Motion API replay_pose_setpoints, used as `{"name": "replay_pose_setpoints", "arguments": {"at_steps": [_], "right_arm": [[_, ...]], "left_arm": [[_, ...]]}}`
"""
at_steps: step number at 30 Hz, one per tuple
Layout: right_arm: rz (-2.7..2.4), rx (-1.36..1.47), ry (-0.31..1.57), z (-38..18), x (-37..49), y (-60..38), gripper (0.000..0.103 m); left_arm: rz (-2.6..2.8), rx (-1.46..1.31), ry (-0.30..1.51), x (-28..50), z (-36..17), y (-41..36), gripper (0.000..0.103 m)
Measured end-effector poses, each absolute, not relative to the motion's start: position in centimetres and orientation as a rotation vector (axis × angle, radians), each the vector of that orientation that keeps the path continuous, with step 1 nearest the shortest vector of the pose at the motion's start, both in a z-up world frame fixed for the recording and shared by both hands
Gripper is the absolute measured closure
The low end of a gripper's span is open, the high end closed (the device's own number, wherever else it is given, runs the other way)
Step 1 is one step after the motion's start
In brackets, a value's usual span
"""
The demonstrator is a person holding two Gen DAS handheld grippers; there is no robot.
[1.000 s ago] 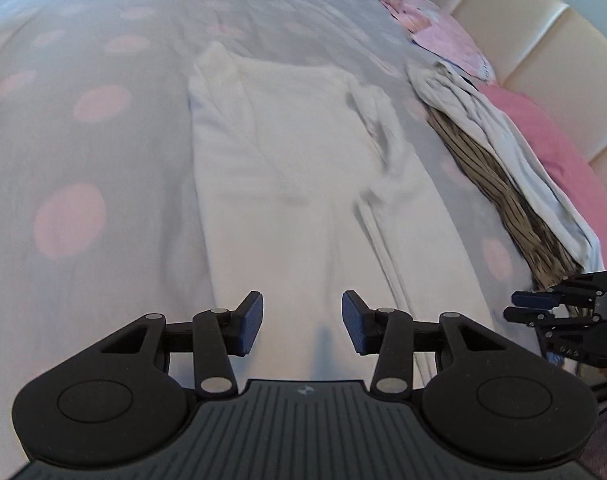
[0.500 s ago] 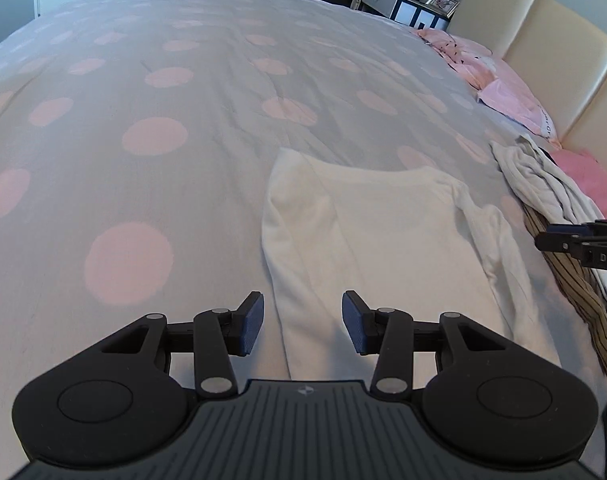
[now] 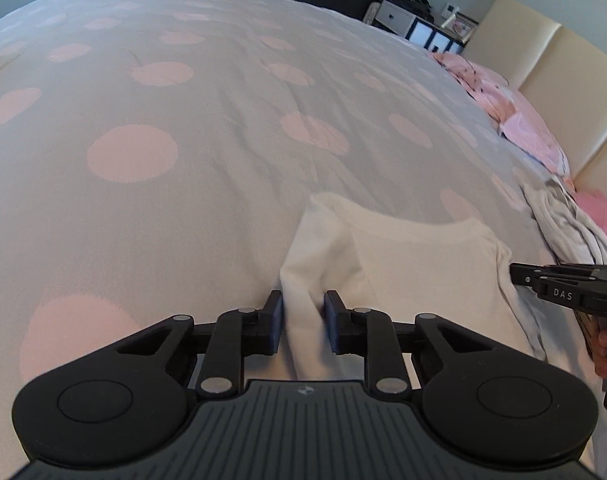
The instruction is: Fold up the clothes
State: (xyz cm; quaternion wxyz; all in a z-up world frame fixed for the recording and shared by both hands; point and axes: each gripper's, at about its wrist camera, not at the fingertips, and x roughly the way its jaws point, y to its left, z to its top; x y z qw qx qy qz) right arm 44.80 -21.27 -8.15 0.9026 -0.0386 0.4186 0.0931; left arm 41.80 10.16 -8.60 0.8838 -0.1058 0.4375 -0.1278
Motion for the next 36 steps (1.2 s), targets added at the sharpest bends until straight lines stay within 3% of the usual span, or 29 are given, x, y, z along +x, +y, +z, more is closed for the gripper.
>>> {"name": "replay_pose_setpoints", "arguments": {"at_steps": [10,15,16,18,19,21,23,24,25,34,36], "right_arm": [[0.177,0.038,0.82,-7.8,46.2,-22.7,0.096],[0.173,0.142,0.767,-5.8,46.2,-24.5,0.083],[0.195,0.159,0.78,-5.6,46.3,-24.7,0.075],[0.215,0.15,0.814,-5.4,46.3,-24.6,0.069],[0.216,0.142,0.832,-5.5,46.3,-24.4,0.069],[0.229,0.151,0.852,-5.8,46.3,-24.1,0.069],[0.234,0.156,0.863,-6.5,46.4,-23.6,0.071],[0.226,0.144,0.872,-7.0,46.5,-23.3,0.075],[0.223,0.136,0.877,-7.5,46.6,-22.9,0.091],[0.205,0.151,0.818,-8.8,47.0,-22.5,0.09],[0.201,0.173,0.814,-8.2,46.9,-23.1,0.08]], "left_arm": [[-0.209,-0.237,0.859,43.1,-8.5,10.6,0.086],[-0.184,-0.297,0.833,43.2,-7.6,12.0,0.083],[-0.186,-0.313,0.837,43.3,-7.4,12.2,0.082],[-0.191,-0.351,0.837,43.4,-7.2,12.4,0.064],[-0.195,-0.353,0.837,43.5,-7.1,12.3,0.061],[-0.194,-0.313,0.847,43.7,-7.4,11.8,0.065],[-0.191,-0.286,0.863,44.0,-7.9,11.2,0.077],[-0.19,-0.297,0.875,44.1,-8.3,11.1,0.08],[-0.186,-0.295,0.878,44.2,-8.5,11.0,0.081],[-0.155,-0.283,0.84,44.5,-9.2,10.2,0.087],[-0.162,-0.261,0.814,44.2,-8.6,10.1,0.085]]}}
